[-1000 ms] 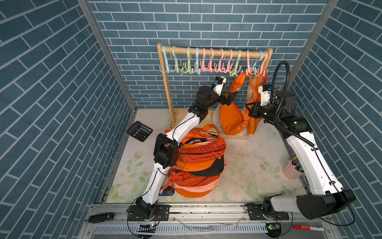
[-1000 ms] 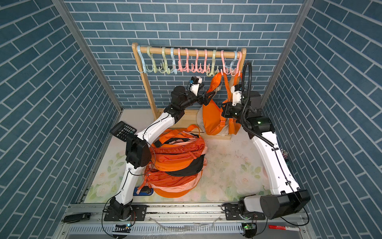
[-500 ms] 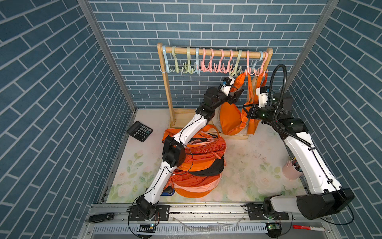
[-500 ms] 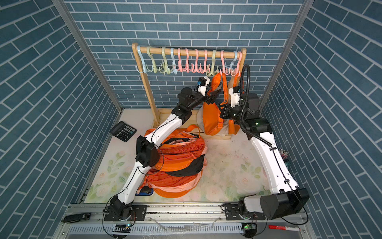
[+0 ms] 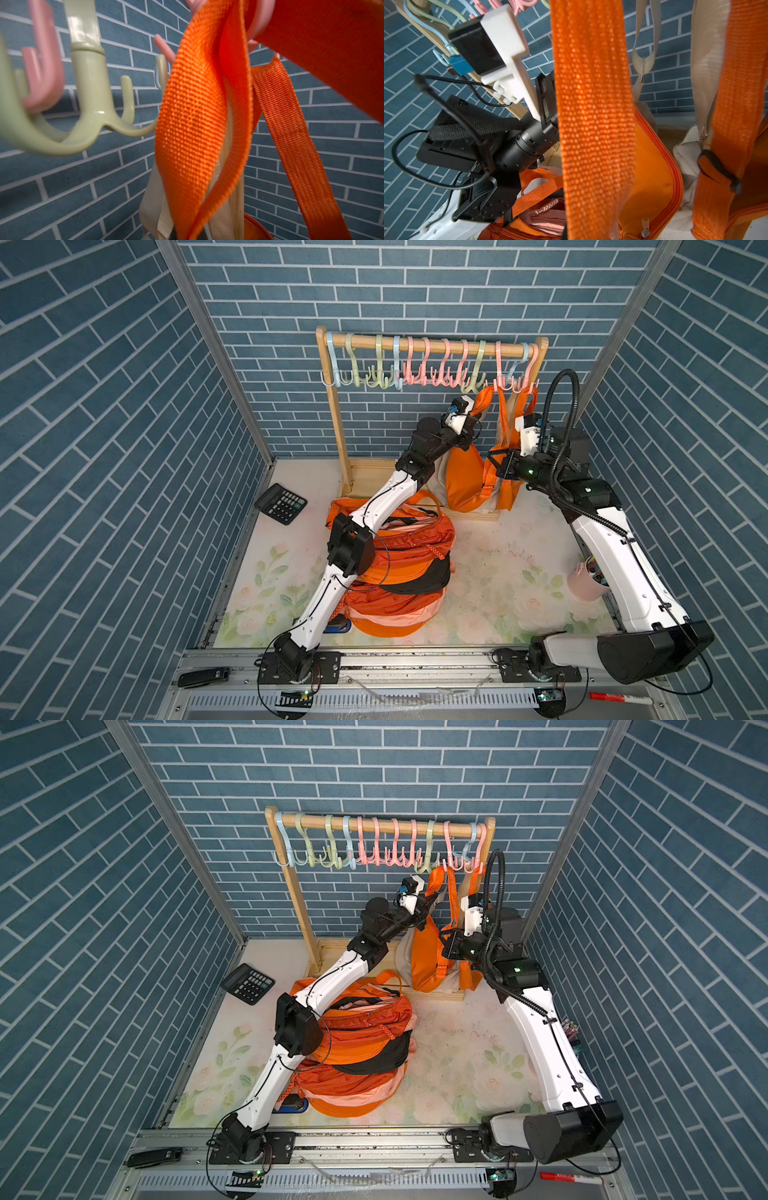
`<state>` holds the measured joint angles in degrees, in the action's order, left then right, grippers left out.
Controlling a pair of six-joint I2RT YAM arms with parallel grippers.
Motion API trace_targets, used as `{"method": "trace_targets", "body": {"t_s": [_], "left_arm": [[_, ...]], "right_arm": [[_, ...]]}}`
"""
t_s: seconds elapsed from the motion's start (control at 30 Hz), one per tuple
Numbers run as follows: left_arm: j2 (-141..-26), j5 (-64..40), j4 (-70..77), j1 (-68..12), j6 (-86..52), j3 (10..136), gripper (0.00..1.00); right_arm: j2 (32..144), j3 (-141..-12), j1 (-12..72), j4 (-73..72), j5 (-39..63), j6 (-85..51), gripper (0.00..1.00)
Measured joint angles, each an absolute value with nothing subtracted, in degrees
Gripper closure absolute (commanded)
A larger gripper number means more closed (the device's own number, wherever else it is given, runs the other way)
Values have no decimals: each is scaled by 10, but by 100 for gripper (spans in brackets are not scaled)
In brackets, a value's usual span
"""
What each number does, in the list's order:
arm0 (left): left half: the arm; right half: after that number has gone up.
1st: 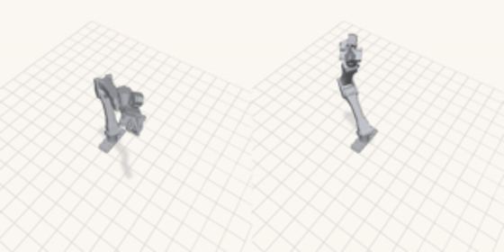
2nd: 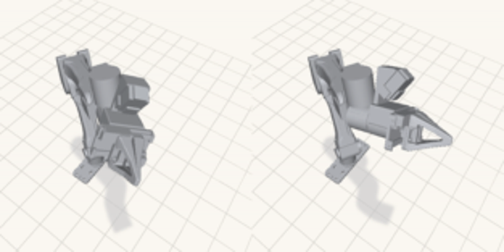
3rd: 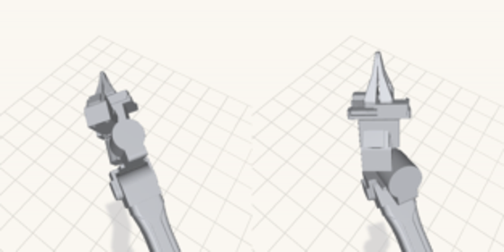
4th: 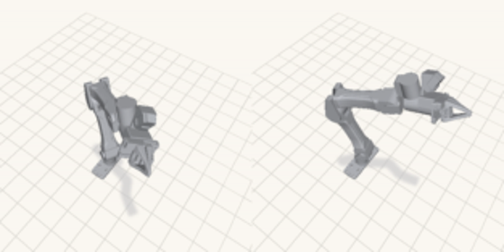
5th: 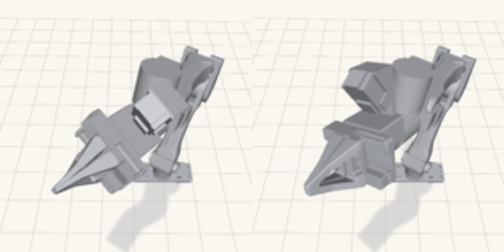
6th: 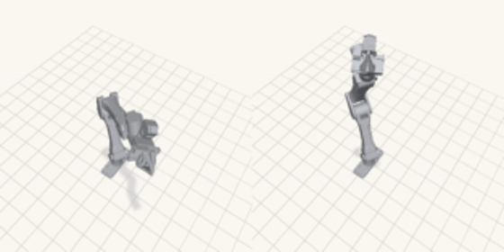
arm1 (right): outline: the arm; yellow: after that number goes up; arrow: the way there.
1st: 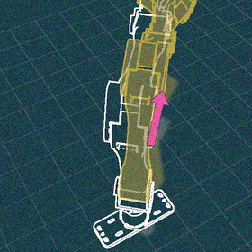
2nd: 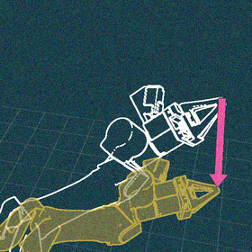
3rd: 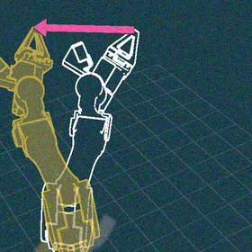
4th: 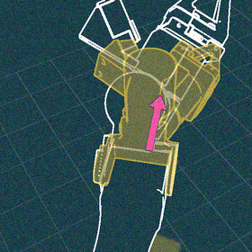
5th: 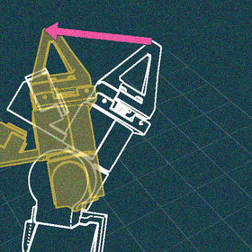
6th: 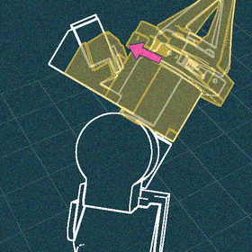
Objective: Take the bag off the hook
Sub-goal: Pick up the bag from the hook.
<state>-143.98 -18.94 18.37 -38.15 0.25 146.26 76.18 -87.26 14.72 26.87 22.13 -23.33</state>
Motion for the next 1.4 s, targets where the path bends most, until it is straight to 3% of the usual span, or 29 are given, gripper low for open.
{"method": "trace_targets", "body": {"t_s": [0.57, 1.17, 1.4], "left_arm": [[-1338, -189, 200, -382, 3, 1346, 100], [-1317, -190, 143, -374, 5, 1389, 100], [-1242, -183, 100, -374, 16, 1328, 100]], "right_arm": [[826, -947, 146, 272, 223, -238, 100], [908, -1113, 113, 316, 227, -237, 100], [902, -1148, 112, 344, 230, -236, 100]]}}
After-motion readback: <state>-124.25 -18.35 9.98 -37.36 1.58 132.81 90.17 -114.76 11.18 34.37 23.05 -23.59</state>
